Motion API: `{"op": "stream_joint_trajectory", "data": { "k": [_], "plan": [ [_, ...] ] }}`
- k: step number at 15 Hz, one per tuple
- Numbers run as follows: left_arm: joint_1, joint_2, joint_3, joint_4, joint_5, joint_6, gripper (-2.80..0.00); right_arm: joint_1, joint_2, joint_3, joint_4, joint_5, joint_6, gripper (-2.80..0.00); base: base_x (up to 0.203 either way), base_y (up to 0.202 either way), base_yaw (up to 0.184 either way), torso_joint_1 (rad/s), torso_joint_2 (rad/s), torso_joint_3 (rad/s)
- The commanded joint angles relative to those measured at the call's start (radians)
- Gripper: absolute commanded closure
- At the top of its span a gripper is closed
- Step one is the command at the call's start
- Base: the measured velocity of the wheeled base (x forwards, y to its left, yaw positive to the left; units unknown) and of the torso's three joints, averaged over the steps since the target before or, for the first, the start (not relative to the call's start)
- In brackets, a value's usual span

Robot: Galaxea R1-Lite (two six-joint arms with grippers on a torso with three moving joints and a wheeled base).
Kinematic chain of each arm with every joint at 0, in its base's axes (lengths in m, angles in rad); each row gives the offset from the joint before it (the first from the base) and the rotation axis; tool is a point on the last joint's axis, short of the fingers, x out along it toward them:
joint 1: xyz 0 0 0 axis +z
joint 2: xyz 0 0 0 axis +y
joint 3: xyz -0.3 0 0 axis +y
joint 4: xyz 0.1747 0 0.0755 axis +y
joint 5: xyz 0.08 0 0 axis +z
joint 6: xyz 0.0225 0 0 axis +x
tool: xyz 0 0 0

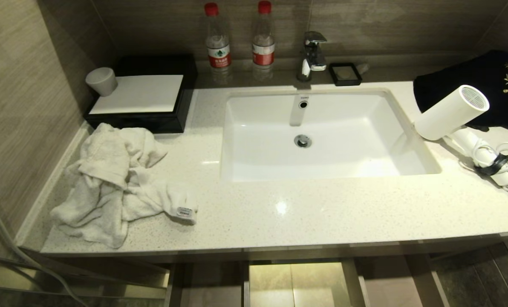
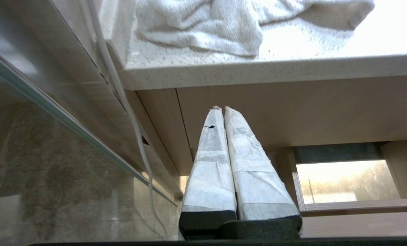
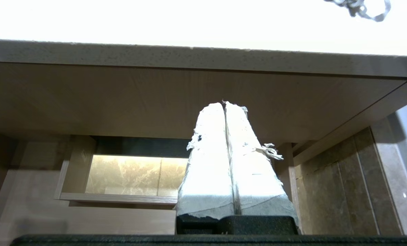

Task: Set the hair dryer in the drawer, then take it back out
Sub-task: Pick up the hairdryer

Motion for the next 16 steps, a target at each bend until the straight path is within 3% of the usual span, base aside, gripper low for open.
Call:
{"op": "stream_joint_trajectory", "data": {
  "k": [1,5,11,16],
  "plan": [
    [0.000,0.001,0.002,0.001,0.000,0.000,0.00,0.000,0.001,0.000,0.000,0.003,-0.009,0.00,0.000,0.000,0.000,0.065,-0.25,-0.121],
    [0.000,0.001,0.002,0.001,0.000,0.000,0.00,0.000,0.001,0.001,0.000,0.003,-0.013,0.00,0.000,0.000,0.000,0.007,-0.01,0.001],
    [0.000,0.001,0.002,0.001,0.000,0.000,0.00,0.000,0.001,0.001,0.000,0.003,-0.030,0.00,0.000,0.000,0.000,0.350,-0.34,-0.004],
    [0.000,0.001,0.000,0.000,0.000,0.000,0.00,-0.001,0.001,0.000,-0.005,0.001,-0.012,0.00,0.000,0.000,0.000,0.104,-0.11,-0.002]
  ]
}}
